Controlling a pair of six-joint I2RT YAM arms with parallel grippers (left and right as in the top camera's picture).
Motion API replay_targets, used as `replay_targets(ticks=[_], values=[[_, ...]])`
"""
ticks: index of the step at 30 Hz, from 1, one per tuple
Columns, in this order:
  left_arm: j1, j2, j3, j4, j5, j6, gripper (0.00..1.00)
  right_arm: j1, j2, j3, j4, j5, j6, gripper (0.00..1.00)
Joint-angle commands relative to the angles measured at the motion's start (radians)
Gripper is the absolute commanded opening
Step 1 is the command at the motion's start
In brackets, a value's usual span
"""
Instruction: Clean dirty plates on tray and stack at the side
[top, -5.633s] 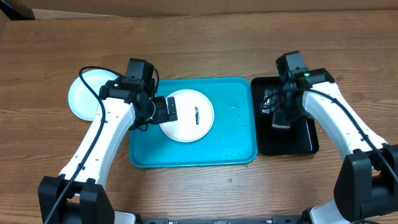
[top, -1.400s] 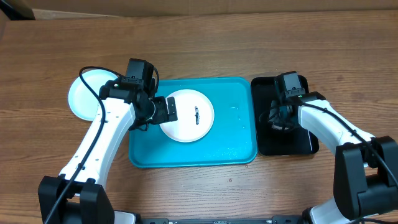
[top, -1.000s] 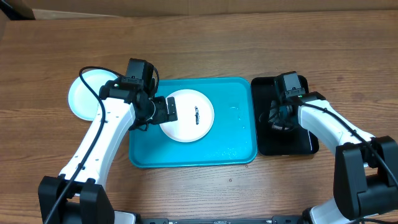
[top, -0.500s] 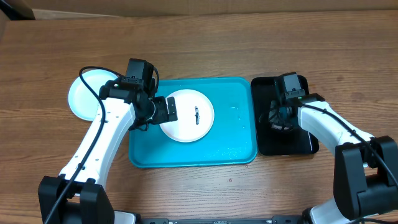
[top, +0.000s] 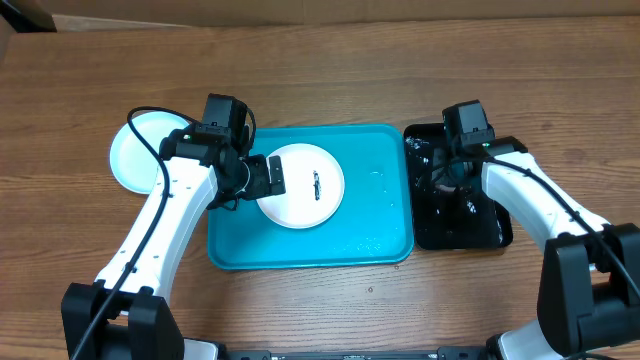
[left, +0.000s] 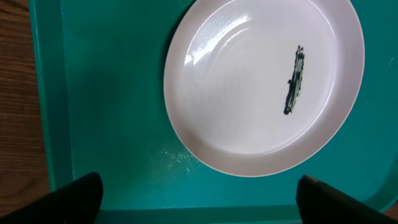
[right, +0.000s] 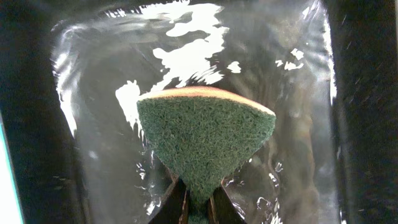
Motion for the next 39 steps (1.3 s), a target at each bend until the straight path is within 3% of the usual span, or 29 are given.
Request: replay_targets(ticks=[1, 7, 39], values=[[-0.003, 0.003, -0.005, 0.0, 0.004, -0.006, 1.0, -0.001, -0.038, 0.03, -0.01, -0.025, -0.085, 0.04], [-0.003, 0.003, -0.005, 0.0, 0.004, -0.006, 1.0, -0.001, -0.038, 0.03, -0.008, -0.121, -0.2, 0.07], [-0.003, 0.003, -0.005, 0.0, 0.004, -0.006, 1.0, -0.017, -0.034, 0.029, -0.093, -0.121, -0.167, 0.04]])
